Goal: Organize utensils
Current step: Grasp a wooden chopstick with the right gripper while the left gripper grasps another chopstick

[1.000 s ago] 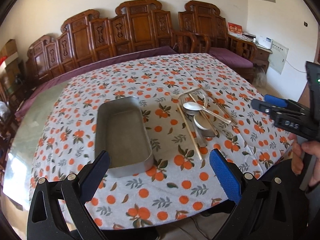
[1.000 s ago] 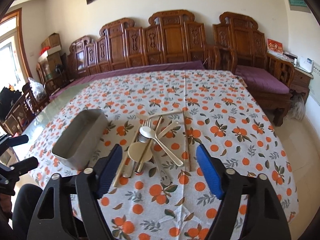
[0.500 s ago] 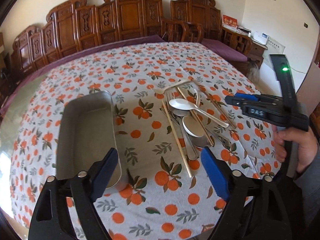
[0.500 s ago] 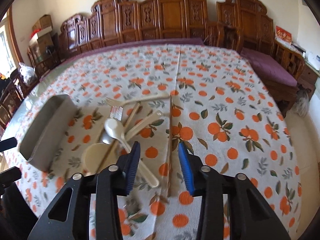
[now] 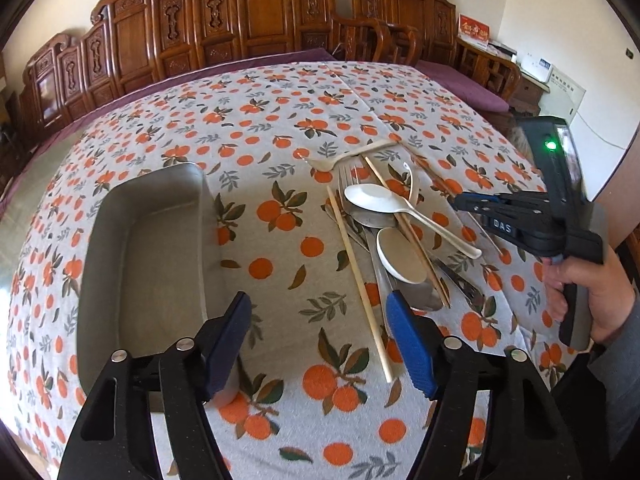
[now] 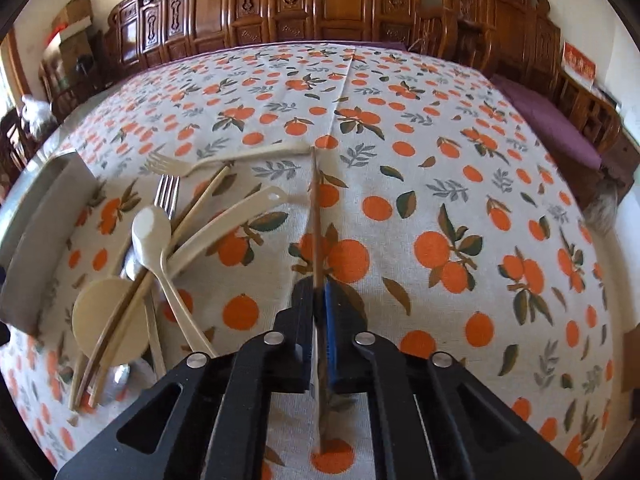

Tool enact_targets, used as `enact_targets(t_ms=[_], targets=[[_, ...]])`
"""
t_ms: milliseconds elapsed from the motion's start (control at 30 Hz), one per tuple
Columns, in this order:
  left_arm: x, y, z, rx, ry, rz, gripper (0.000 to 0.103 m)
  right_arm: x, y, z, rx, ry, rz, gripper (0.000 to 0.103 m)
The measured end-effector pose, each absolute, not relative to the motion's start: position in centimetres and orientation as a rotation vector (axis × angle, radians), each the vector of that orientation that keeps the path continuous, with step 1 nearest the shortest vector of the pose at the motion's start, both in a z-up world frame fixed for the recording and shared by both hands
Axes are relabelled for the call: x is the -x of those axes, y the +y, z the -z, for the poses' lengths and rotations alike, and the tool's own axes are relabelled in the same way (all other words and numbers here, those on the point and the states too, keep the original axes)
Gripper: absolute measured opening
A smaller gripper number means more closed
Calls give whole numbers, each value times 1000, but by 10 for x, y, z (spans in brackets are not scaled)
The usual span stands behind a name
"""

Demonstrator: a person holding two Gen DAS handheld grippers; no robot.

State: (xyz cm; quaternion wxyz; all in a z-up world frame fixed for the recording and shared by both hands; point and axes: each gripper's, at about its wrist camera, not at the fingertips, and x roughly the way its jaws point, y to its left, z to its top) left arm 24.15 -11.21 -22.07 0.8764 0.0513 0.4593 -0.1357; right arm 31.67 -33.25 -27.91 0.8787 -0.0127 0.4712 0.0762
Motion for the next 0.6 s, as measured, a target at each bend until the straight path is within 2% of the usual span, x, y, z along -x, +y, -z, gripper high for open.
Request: enact_targets(t_ms=[233,400,600], targets=[[-262,-128,244,-88,1020,295,49,-296,-347,274,-27,968,-145,6],[-269,-137,262,-80,1067,307,32,-286,-351,269,-38,946,-138,6],[-275,-143,273,-79,1093,305,19,-283,-350,267,-50,939,-136,6]])
